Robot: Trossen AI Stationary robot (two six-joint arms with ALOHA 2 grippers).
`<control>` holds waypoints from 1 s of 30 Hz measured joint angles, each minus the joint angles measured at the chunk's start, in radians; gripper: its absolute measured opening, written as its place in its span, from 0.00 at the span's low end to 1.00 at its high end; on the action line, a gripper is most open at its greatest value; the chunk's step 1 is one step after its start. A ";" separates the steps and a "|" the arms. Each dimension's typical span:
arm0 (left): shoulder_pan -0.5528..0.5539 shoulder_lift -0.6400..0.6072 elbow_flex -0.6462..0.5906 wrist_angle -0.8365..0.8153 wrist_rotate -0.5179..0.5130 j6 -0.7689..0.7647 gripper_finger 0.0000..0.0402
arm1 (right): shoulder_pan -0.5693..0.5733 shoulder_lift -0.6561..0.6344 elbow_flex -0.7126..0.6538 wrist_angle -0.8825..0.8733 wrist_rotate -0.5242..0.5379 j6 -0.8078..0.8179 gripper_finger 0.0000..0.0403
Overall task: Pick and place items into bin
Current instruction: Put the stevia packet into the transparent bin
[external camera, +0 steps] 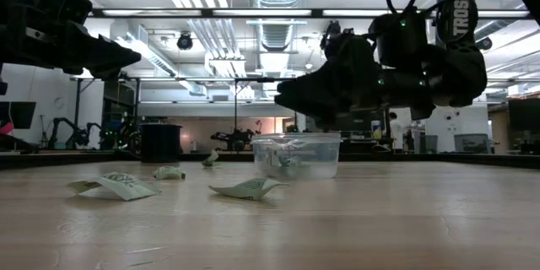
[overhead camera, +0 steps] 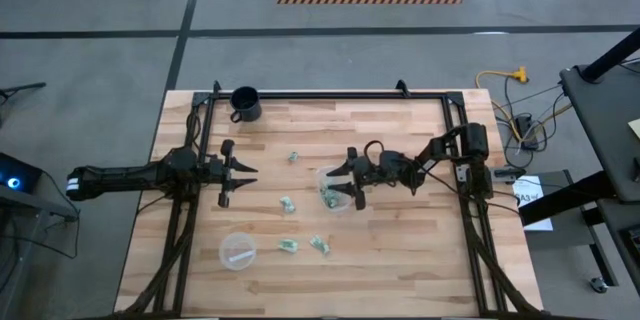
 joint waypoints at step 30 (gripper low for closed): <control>0.000 -0.001 0.000 0.021 -0.001 -0.185 0.23 | -0.002 -0.507 -0.534 0.120 0.185 -0.149 0.45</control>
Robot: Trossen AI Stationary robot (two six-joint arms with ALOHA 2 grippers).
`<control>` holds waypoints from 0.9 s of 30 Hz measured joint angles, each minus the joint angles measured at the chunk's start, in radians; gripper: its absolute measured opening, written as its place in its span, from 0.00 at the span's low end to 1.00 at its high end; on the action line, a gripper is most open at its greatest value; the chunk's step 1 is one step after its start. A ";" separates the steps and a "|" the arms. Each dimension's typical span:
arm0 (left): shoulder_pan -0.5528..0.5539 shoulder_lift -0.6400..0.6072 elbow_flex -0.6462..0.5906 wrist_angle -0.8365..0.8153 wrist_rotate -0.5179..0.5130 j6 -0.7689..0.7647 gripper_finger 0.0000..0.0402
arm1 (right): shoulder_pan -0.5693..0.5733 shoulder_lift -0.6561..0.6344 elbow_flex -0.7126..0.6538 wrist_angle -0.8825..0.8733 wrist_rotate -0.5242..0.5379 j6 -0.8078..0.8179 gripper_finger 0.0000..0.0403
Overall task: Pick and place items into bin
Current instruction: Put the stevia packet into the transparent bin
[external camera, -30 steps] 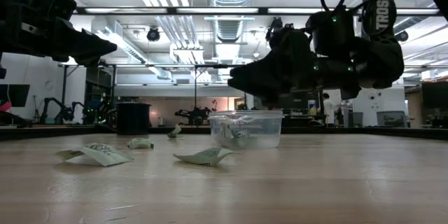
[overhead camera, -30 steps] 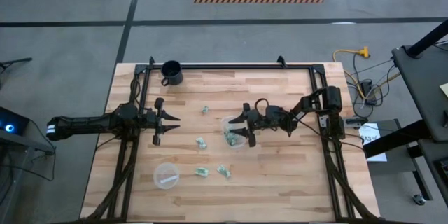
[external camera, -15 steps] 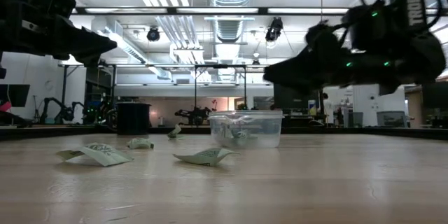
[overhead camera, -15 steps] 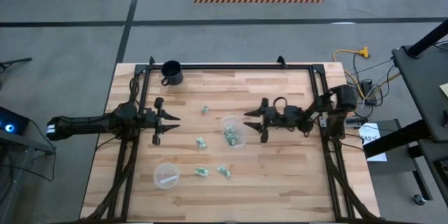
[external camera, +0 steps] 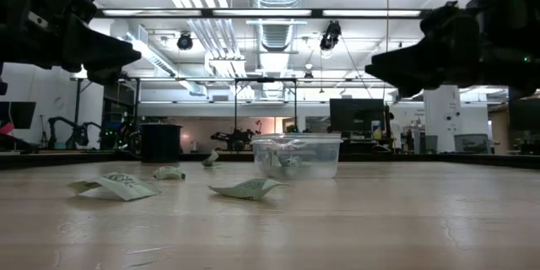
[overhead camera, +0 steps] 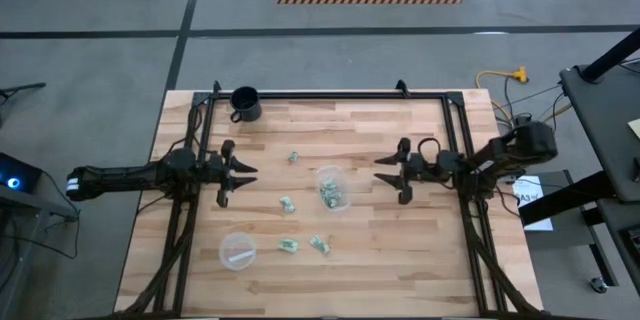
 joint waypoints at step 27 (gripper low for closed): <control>0.000 0.160 -0.003 0.110 -0.002 -0.078 0.23 | 0.014 -0.478 0.001 -0.703 -0.006 -0.047 0.45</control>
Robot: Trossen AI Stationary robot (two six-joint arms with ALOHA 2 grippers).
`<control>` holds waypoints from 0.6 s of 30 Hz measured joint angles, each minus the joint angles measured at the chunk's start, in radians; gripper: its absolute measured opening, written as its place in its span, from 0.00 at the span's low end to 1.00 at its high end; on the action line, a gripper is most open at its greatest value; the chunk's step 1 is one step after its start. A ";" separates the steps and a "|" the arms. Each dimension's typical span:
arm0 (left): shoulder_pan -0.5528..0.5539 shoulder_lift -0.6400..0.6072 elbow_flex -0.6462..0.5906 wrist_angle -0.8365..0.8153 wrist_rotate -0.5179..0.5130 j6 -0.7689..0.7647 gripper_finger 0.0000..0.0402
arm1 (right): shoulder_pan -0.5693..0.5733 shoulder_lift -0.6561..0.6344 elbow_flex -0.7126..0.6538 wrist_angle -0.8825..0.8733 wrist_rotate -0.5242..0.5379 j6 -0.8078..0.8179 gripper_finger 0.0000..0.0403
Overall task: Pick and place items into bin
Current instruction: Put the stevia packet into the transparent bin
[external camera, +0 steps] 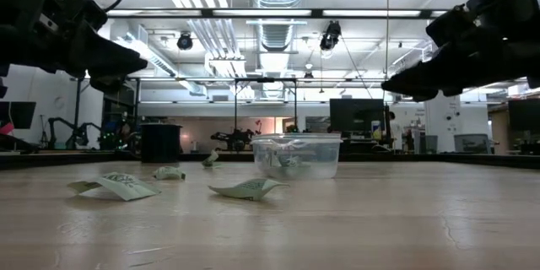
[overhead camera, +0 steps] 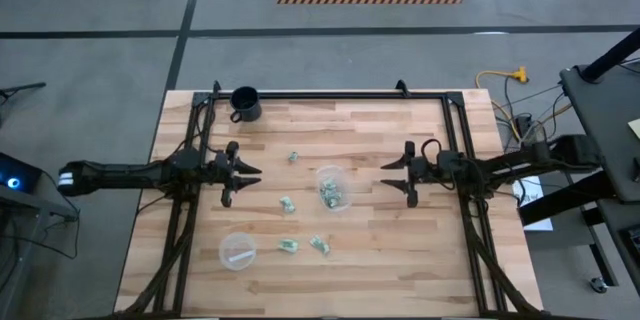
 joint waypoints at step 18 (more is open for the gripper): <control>0.000 0.025 -0.001 0.053 -0.001 0.009 0.23 | 0.000 -0.525 0.001 -0.586 0.006 -0.012 0.45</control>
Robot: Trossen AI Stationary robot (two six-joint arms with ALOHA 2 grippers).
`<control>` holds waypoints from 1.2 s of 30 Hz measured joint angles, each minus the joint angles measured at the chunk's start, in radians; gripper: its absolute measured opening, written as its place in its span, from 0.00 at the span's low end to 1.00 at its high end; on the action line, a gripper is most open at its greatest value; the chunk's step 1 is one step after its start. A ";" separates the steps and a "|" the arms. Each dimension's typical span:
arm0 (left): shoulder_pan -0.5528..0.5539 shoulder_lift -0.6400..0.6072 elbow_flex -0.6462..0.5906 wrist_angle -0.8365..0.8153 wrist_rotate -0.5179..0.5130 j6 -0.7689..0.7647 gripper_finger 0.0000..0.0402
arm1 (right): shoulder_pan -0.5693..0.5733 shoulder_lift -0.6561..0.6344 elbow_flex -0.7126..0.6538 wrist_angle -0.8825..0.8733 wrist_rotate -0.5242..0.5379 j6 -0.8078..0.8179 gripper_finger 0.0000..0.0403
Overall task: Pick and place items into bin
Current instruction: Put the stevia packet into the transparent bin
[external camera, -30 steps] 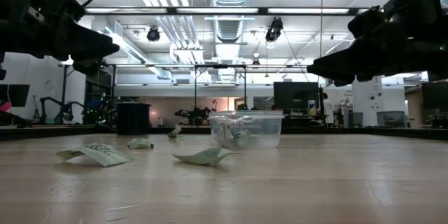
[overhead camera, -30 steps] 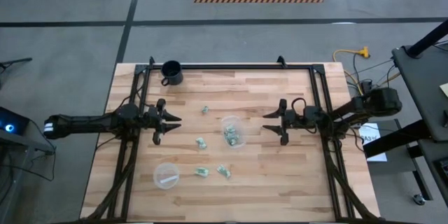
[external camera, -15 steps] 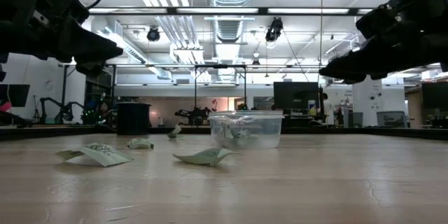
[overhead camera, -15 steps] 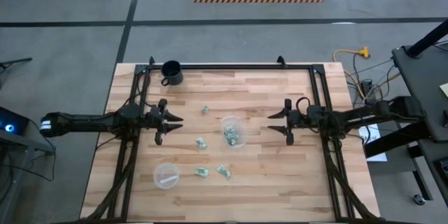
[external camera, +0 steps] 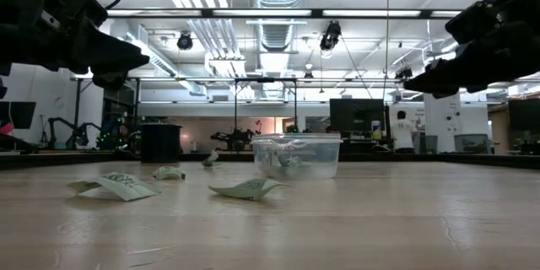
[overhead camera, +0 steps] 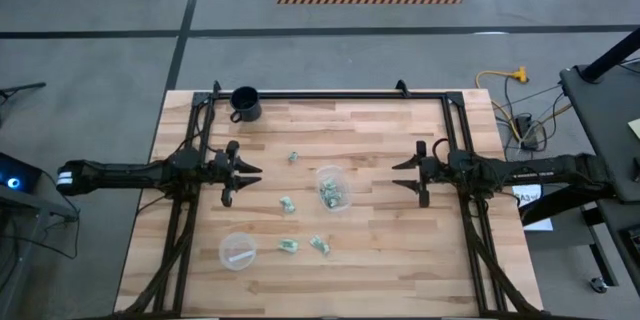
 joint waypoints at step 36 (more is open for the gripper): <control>0.000 0.420 0.008 0.488 0.003 -0.099 0.23 | 0.004 -0.246 0.001 -0.246 0.002 -0.035 0.45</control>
